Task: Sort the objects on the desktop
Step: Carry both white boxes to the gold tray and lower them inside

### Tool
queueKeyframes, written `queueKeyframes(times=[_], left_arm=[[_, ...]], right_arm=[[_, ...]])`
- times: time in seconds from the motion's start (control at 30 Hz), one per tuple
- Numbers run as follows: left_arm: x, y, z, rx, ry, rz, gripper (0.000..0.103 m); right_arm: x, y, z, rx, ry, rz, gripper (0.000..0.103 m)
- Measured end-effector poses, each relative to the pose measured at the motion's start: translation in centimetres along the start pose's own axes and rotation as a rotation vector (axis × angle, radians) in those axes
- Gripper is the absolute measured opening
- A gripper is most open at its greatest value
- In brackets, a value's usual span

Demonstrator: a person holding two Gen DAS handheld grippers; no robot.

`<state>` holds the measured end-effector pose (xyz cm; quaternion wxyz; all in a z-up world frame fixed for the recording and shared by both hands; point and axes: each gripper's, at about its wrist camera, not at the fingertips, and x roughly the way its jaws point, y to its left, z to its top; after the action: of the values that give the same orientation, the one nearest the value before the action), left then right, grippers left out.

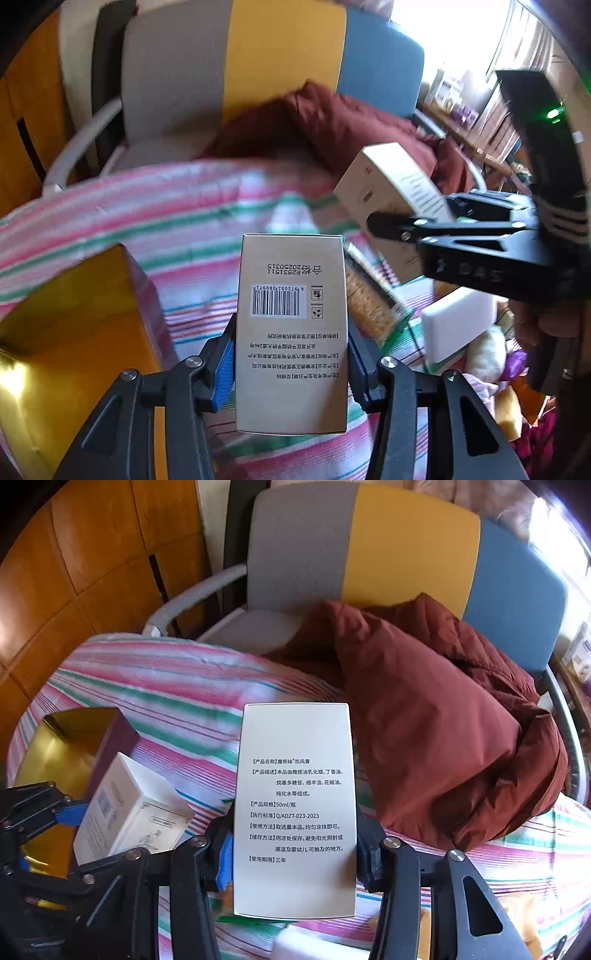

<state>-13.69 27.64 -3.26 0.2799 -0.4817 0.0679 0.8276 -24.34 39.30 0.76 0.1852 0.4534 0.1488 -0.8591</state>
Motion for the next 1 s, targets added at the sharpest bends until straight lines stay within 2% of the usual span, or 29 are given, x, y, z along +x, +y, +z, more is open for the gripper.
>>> queueKeyframes(times=[0.1,0.2,0.43,0.57,0.73,0.87,1.0], left_arm=[[-2.6,0.7,-0.1,-0.009,-0.06,0.004,0.05],[-6.1,3.1,-1.3,-0.058,-0.102,0.027,0.051],[-10.9,12.9,-5.3,-0.255,-0.112,0.148,0.051],[-11.5,17.4,-7.9,-0.335,-0.083,0.191,0.051],[-10.9,21.0,-9.9,-0.392,-0.063,0.218,0.051],[-10.4,23.0,-10.7,-0.409,-0.061,0.223,0.051],[-10.0,24.0,-10.0,-0.401,-0.07,0.231,0.051]], right_arm=[[-1.1,0.8,0.4,0.008,-0.033,0.031,0.05],[-2.3,2.3,0.4,-0.01,-0.057,0.061,0.05],[-4.4,9.0,0.6,-0.08,-0.073,0.178,0.05],[-5.3,13.6,0.1,-0.121,-0.061,0.25,0.05],[-4.8,19.4,-0.9,-0.15,-0.021,0.298,0.05],[-3.1,23.3,-1.1,-0.143,0.023,0.296,0.05],[-0.9,25.4,-0.5,-0.112,0.061,0.264,0.05]])
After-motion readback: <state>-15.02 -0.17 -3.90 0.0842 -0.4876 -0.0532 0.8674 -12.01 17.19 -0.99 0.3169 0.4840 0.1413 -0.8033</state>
